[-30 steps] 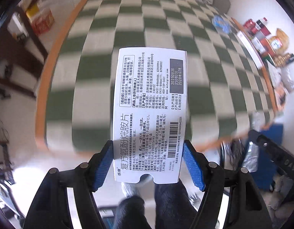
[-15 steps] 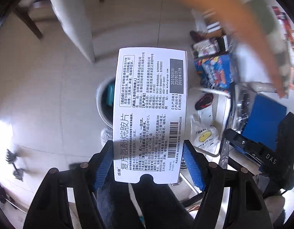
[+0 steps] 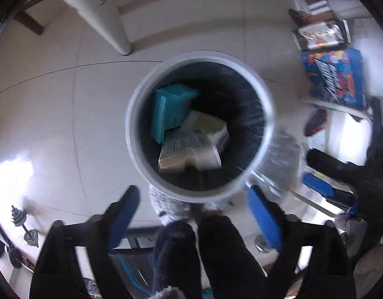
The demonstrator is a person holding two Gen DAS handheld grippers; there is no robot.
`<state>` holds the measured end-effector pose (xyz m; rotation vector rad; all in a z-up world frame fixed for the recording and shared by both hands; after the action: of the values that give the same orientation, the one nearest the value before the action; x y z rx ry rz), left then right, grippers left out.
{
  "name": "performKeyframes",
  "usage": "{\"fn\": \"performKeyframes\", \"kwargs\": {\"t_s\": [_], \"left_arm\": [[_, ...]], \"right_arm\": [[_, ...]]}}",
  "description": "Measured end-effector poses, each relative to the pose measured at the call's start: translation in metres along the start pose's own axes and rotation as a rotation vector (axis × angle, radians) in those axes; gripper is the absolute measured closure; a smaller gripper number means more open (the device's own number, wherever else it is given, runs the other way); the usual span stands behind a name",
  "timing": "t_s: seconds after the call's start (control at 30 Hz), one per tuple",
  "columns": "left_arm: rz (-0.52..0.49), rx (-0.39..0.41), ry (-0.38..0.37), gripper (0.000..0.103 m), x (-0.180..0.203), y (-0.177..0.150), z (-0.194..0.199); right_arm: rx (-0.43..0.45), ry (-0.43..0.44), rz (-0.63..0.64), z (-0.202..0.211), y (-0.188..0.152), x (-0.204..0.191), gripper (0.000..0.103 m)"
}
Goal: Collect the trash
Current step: 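Open both tools over the bin to drop the blister pack and leaflet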
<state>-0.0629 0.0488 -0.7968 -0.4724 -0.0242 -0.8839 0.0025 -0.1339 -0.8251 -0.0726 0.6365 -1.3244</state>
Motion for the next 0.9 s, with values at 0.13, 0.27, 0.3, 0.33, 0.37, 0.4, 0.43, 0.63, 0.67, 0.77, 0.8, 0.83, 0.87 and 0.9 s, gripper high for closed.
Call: {"fn": "performKeyframes", "kwargs": {"t_s": [0.13, 0.27, 0.3, 0.33, 0.37, 0.4, 0.43, 0.63, 0.67, 0.77, 0.8, 0.83, 0.87, 0.9], "left_arm": [[0.039, 0.053, 0.057, 0.000, -0.013, -0.007, 0.011], [0.042, 0.122, 0.131, 0.000, -0.021, -0.018, 0.033], [0.039, 0.133, 0.156, 0.000, -0.022, -0.022, 0.038], [0.037, 0.138, 0.162, 0.000, -0.024, -0.024, 0.042], [0.038, 0.142, 0.167, 0.000, -0.024, -0.027, 0.047], [0.038, 0.146, 0.173, 0.000, -0.024, -0.031, 0.052], [0.036, 0.148, 0.174, 0.000, -0.022, -0.034, 0.057], [0.043, 0.162, 0.160, 0.000, -0.015, -0.057, 0.088], [0.046, 0.163, 0.163, 0.000, -0.012, -0.062, 0.092], [0.053, 0.170, 0.159, 0.000, -0.008, -0.077, 0.110], [0.054, 0.172, 0.161, 0.000, -0.006, -0.084, 0.119], [0.055, 0.175, 0.158, 0.000, -0.005, -0.089, 0.127], [0.056, 0.177, 0.157, 0.000, -0.004, -0.094, 0.133], [0.056, 0.180, 0.160, 0.000, -0.002, -0.102, 0.143]], "right_arm": [[0.008, -0.065, 0.026, -0.018, 0.003, 0.006, 0.002], [0.047, -0.254, 0.124, -0.006, -0.004, -0.003, 0.000], [0.061, -0.299, 0.151, -0.004, -0.007, -0.006, 0.000], [0.076, -0.371, 0.191, 0.001, -0.012, -0.011, 0.000], [0.092, -0.423, 0.223, 0.004, -0.015, -0.015, 0.000], [0.104, -0.451, 0.243, 0.009, -0.017, -0.018, 0.000], [0.114, -0.491, 0.266, 0.013, -0.021, -0.022, 0.000], [0.139, -0.549, 0.304, 0.040, -0.041, -0.038, 0.000], [0.143, -0.546, 0.305, 0.047, -0.047, -0.041, 0.000], [0.151, -0.547, 0.318, 0.066, -0.067, -0.051, 0.000], [0.155, -0.550, 0.321, 0.072, -0.074, -0.054, 0.000], [0.160, -0.553, 0.330, 0.082, -0.081, -0.059, 0.000], [0.166, -0.556, 0.335, 0.088, -0.087, -0.063, 0.000], [0.173, -0.559, 0.339, 0.096, -0.094, -0.068, 0.000]]}}
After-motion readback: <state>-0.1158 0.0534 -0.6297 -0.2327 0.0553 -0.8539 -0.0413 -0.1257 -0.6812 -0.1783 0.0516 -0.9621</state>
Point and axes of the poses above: each gripper's, at about its wrist camera, not at the fingertips, and z roughly against the way its jaws point, x to its right, y to its top, the point moved 7 cm from there along -z, roughly the way its jaws point, and after that the axes turned 9 degrees about -x, right-handed, at the moved point
